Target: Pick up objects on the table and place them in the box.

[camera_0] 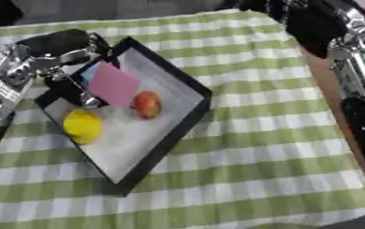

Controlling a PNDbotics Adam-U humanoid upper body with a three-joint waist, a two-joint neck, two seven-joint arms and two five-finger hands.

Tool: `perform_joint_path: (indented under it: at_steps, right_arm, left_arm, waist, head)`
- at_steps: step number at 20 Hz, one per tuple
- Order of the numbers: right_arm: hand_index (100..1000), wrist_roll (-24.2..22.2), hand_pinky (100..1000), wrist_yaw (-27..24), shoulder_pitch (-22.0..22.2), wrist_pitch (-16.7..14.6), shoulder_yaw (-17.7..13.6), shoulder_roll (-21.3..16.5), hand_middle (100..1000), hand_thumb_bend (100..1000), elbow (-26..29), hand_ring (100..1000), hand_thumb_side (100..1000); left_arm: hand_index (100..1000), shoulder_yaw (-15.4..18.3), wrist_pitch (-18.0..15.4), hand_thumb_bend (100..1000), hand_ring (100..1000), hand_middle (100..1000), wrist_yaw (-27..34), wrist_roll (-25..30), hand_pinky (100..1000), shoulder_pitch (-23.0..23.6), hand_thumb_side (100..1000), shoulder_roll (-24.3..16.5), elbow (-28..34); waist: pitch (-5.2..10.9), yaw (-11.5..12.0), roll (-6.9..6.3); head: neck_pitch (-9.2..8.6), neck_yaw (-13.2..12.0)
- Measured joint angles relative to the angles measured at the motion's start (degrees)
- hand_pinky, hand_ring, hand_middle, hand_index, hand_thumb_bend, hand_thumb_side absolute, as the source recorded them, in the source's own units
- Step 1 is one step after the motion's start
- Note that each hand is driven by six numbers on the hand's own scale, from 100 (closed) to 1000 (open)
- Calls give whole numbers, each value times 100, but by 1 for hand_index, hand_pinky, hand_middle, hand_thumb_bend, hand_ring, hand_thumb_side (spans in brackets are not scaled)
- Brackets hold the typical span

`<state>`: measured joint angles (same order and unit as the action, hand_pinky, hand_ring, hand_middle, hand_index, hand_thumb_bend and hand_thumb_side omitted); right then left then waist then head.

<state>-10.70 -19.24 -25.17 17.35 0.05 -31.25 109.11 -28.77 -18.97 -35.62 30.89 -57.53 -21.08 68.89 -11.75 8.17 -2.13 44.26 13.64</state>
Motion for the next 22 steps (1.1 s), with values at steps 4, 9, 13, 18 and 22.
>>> perform_joint_path:
  at_steps: [4, 9, 13, 18, 22]
  right_arm:
    - [760, -6, 964, 0, -2, 6, 1, 0, 664, 100, -9, 754, 585]
    - [760, -11, 964, 0, -4, 10, 1, 0, 664, 100, -10, 754, 585]
    - [760, -12, 964, 0, -4, 11, 2, 1, 664, 100, -10, 754, 584]
    - [760, -12, 964, 0, -4, 11, 2, 2, 664, 100, -10, 754, 582]
    - [760, -12, 964, 0, -4, 11, 2, 2, 664, 100, -10, 754, 581]
  left_arm:
    - [848, 0, -122, 452, 819, 805, 36, 278, 856, 1, 172, 28, 8]
    - [891, 1, -233, 567, 844, 833, 86, 499, 876, 3, 439, 42, 54]
    - [900, 2, -248, 651, 849, 836, 125, 526, 880, 3, 582, 42, 110]
    - [894, 46, -199, 581, 843, 830, 206, 515, 877, 29, 535, 41, 211]
    - [881, 130, -105, 491, 831, 818, 333, 519, 873, 76, 377, 35, 340]
  waist:
    - [0, -2, 0]
    - [0, -11, 0]
    - [0, -10, 0]
    - [0, 0, 0]
    - [0, 8, 0]
  head:
    - [0, 15]
    - [0, 23]
    - [0, 26]
    - [0, 46]
    - [0, 55]
